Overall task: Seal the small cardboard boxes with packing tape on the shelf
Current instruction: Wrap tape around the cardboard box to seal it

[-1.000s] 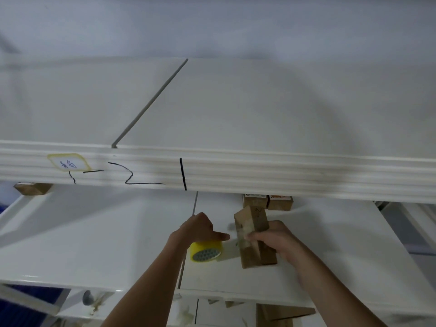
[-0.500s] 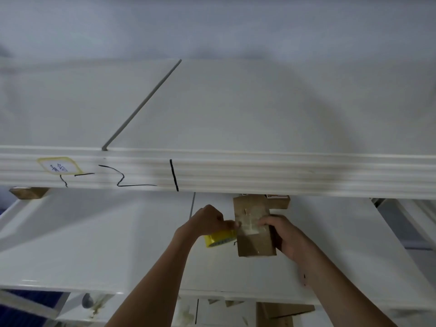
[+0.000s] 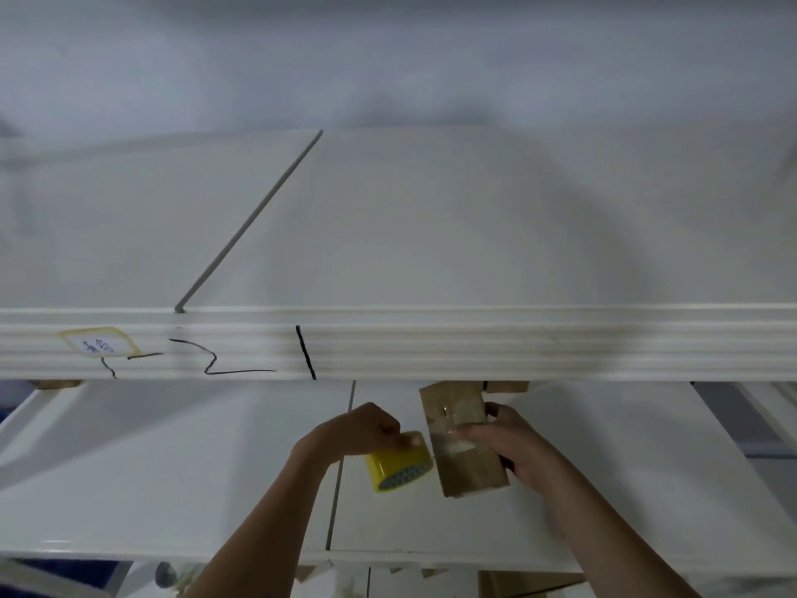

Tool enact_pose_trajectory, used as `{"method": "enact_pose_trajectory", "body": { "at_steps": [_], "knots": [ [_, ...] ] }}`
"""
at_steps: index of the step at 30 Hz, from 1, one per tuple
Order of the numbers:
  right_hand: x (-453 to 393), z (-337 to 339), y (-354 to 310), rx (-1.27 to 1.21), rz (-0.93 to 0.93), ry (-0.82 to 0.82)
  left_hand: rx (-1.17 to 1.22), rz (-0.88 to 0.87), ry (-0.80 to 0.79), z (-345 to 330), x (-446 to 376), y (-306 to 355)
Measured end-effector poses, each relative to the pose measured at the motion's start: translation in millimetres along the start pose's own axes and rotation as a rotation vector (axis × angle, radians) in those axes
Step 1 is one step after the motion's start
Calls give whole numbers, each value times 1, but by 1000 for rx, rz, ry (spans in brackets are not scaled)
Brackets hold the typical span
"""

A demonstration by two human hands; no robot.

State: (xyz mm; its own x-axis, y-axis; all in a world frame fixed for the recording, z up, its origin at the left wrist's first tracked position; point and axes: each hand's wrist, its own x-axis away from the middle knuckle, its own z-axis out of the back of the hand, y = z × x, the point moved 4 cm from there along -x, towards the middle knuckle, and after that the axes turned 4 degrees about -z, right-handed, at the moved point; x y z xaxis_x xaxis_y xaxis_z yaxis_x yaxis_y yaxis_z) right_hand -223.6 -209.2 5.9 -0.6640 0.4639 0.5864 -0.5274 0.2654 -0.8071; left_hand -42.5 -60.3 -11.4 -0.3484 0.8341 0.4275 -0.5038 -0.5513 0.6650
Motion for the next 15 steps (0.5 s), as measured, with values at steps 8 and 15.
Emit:
{"method": "enact_pose_trajectory", "body": {
  "at_steps": [8,15],
  "knots": [
    [2,3,9,-14,-12,-32,-1,78,21,-3,-5,-4],
    [5,8,12,-56,5,-41,-126,164,32,-13,-5,-6]
  ]
}}
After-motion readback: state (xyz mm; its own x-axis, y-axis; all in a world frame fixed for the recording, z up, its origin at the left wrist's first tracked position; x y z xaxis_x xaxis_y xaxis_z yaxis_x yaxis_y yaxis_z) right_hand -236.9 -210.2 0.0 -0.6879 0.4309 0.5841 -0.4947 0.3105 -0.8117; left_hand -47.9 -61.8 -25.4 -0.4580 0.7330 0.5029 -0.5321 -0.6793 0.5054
